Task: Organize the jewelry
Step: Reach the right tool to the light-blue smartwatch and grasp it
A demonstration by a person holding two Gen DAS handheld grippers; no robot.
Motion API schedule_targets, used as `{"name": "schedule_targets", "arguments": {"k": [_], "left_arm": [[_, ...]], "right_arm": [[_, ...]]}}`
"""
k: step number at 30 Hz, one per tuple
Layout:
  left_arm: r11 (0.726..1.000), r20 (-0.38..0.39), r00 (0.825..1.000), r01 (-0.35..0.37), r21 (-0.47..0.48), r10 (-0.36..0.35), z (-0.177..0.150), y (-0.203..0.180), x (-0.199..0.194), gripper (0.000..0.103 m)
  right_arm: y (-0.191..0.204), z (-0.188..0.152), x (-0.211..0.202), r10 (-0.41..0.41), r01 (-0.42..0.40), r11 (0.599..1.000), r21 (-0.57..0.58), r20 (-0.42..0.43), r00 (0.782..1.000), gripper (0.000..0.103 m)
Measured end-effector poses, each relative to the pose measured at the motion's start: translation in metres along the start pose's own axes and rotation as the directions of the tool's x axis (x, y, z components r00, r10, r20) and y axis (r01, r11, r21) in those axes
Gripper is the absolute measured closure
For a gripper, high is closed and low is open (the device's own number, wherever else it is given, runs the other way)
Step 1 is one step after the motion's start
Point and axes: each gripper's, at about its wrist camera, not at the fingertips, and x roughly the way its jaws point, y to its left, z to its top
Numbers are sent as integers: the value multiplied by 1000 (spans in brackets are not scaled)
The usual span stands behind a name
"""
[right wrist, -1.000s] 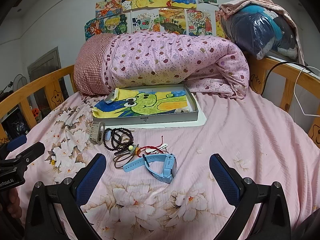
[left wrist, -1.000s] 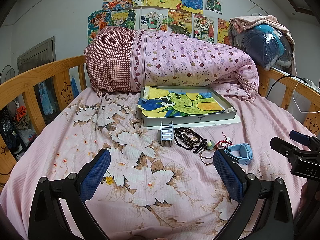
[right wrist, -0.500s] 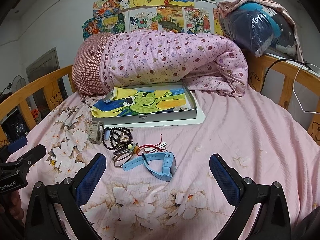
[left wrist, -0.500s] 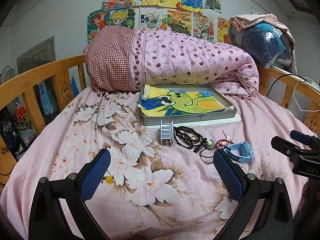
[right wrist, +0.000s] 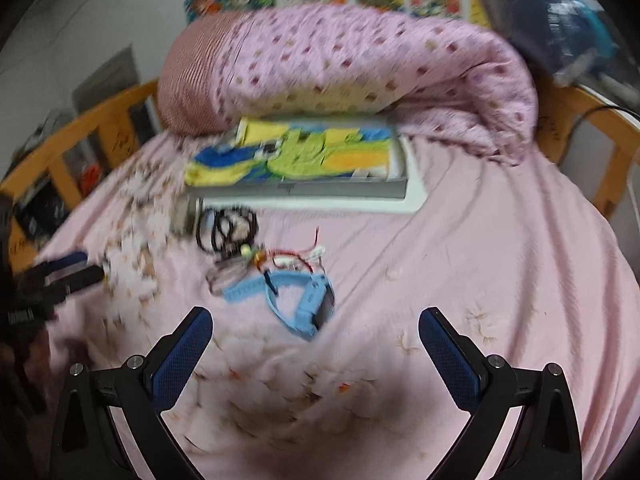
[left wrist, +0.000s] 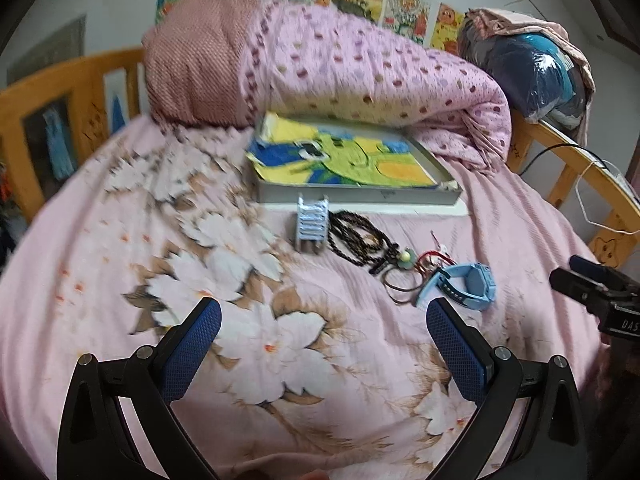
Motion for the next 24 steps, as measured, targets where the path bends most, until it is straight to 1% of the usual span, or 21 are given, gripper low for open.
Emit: {"name": "schedule_targets", "arguments": {"k": [2, 5, 7, 9, 10, 13, 14, 16, 17, 19, 22, 23, 24], "left_arm": [[999, -31, 999, 34, 4, -34, 3, -1, 7, 3], [995, -64, 994, 92, 39, -89, 6, -5, 18, 3], [991, -78, 990, 119, 69, -113, 7, -9, 26, 3], [984, -97, 986, 146, 103, -136, 7, -14, 34, 3], [981, -101, 984, 157, 118, -145, 6, -17, 36, 3], [966, -110, 981, 180, 184, -161, 6, -27, 46, 5], [960, -114, 980, 186, 210, -165, 5, -30, 50, 7], [947, -127, 978, 194, 257, -166, 5, -37, 60, 17], [942, -130, 977, 197, 272, -167, 5, -40, 64, 19], [929, -145, 973, 214, 302, -177, 5, -44, 73, 32], [912, -166, 967, 239, 332, -192, 4, -49, 84, 44], [908, -170, 966, 243, 340, -195, 5, -50, 87, 46], [903, -175, 965, 249, 350, -198, 5, -51, 91, 51]], "right_arm": [[-5, 3, 9, 38, -40, 998, -45, -52, 998, 0], [-10, 6, 24, 84, -98, 988, -123, -113, 990, 0], [-8, 5, 32, 78, -102, 976, -194, -132, 988, 0], [-8, 5, 39, 93, -125, 965, -232, -145, 985, 3], [-9, 5, 41, 105, -139, 961, -238, -148, 983, 7], [-8, 4, 50, 138, -178, 948, -263, -163, 977, 14], [-4, 1, 50, 148, -190, 944, -270, -168, 975, 18], [-1, -1, 51, 166, -214, 936, -281, -187, 968, 24], [-4, -1, 53, 173, -224, 933, -283, -193, 966, 27], [-4, 0, 59, 184, -239, 926, -291, -205, 961, 30], [-9, 2, 72, 194, -252, 924, -288, -217, 957, 33], [-10, 0, 73, 196, -253, 924, -285, -216, 957, 35], [-10, 1, 74, 197, -254, 925, -282, -215, 957, 38]]}}
